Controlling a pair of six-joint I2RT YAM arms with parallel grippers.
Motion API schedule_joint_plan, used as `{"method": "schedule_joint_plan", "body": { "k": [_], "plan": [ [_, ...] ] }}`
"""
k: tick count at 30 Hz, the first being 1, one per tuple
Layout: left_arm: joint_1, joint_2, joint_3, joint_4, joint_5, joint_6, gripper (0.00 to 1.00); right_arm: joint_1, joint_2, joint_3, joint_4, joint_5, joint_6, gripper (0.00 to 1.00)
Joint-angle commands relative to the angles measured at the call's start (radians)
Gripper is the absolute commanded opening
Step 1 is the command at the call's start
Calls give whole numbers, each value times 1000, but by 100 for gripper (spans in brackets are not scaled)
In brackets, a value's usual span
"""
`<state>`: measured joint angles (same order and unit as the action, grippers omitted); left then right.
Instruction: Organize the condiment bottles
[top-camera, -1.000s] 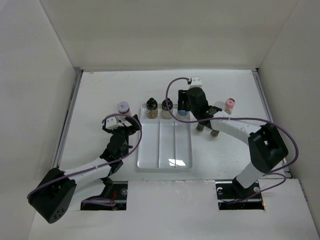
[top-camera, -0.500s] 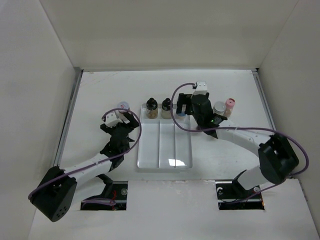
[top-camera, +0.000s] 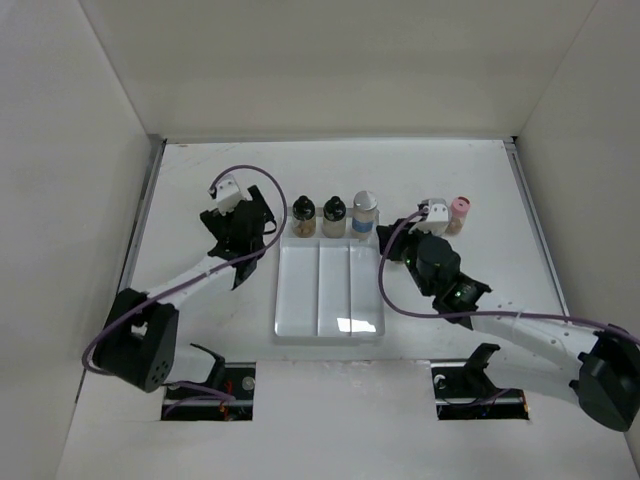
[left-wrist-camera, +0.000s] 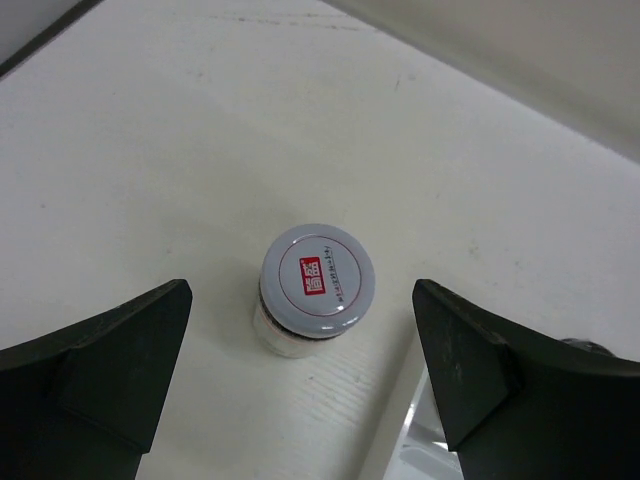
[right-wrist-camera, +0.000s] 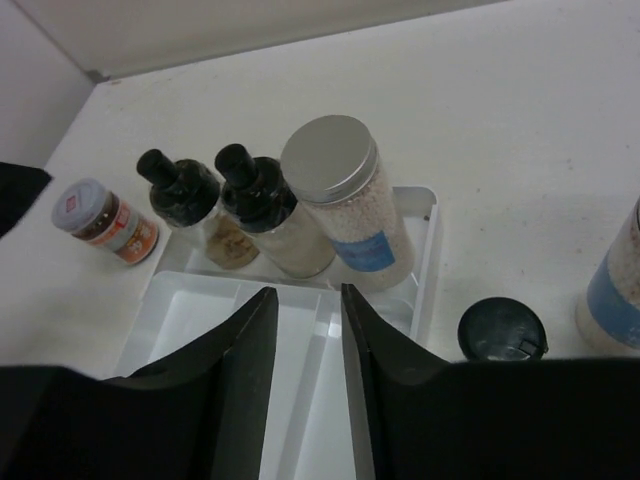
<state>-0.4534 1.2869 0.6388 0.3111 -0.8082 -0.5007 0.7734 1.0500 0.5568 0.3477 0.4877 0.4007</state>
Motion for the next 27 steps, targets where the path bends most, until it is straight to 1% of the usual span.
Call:
{"method": "schedule_joint_plan", "body": {
  "k": [1,2,4,5,6,8,13,15,18,20,21,22,23,24,25,27],
  "plan": [
    [34,90,88,-79,57,24,94,30,-28,-11,125,11,15,40],
    [44,115,99,-70,50,31,94,30,-21,-15,135,11,15,47],
    [55,150,111,-53,43,39,94,30,-1,-21,149,0,18,68],
    [63,172,119,-47,44,44,94,30,5,-21,148,-8,18,76],
    [69,196,131,-47,50,47,94,31,8,-24,152,-11,18,82],
    [75,235,154,-46,60,47,94,31,10,-28,154,-12,20,88],
    [75,290,194,-18,84,57,93,40,21,-26,154,-29,17,88],
    [77,322,219,-24,87,68,90,42,24,-24,154,-28,15,88],
    [78,336,210,-12,92,64,86,42,33,-23,151,-31,15,88],
    [84,353,211,-3,99,60,79,42,31,-21,154,-28,12,88],
    [86,354,213,-1,107,60,74,42,31,-23,154,-28,12,88],
    [88,351,210,0,106,60,68,42,36,-23,155,-29,12,88],
    [88,339,202,3,98,59,59,42,44,-23,157,-31,12,88],
    [88,325,190,12,89,57,52,42,47,-23,155,-31,12,88],
    [85,306,176,23,75,59,47,42,47,-21,151,-31,10,88],
    [74,246,145,23,28,68,42,42,38,-24,157,-28,9,88]
  ]
}}
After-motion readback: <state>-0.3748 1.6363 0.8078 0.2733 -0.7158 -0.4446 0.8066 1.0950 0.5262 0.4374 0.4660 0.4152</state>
